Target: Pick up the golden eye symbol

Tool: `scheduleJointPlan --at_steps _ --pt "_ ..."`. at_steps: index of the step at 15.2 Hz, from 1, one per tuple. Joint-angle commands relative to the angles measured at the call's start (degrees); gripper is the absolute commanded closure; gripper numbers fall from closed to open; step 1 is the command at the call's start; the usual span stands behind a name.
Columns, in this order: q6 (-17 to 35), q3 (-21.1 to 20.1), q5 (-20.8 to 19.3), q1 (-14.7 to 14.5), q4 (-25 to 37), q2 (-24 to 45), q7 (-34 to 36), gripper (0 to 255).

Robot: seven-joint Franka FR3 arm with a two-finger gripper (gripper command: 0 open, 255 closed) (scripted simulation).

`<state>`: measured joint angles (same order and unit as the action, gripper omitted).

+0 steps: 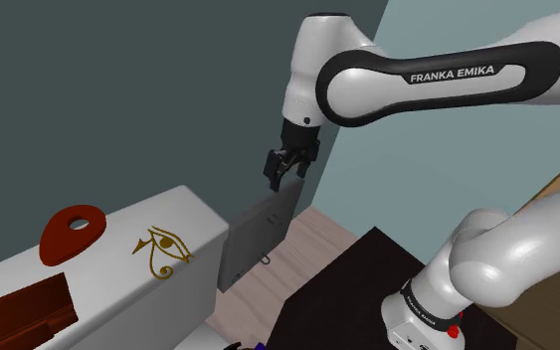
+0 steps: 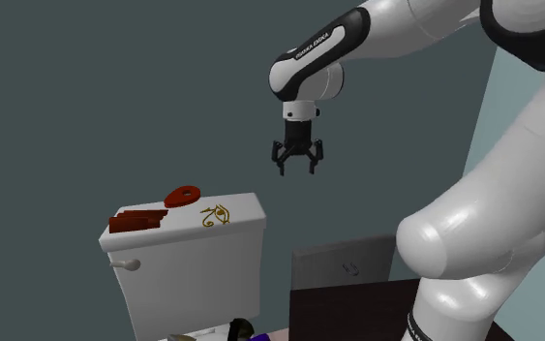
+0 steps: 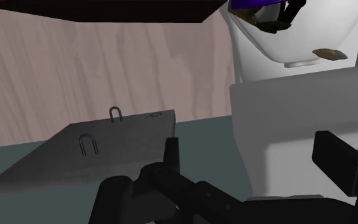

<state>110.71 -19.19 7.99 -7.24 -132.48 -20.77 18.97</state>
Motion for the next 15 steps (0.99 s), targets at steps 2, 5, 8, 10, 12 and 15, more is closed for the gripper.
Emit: scheduleJointPlan --at_steps 2,5,8,10,12,15 --pt "3.3 -2.9 -0.9 -0.5 2.3 5.3 3.8 0" --pt "6.0 -5.6 -2.8 -1.0 5.5 11.2 8.0 0" --pt "8.2 -7.9 -5.8 -1.7 9.3 17.5 12.5 0" --pt "9.3 -9.1 -8.2 -2.6 12.2 22.0 15.7 0" --pt "10.1 -9.9 -10.9 -3.7 15.4 26.5 18.9 0" --pt "10.6 -10.2 -15.1 -6.1 20.9 33.4 23.4 0"
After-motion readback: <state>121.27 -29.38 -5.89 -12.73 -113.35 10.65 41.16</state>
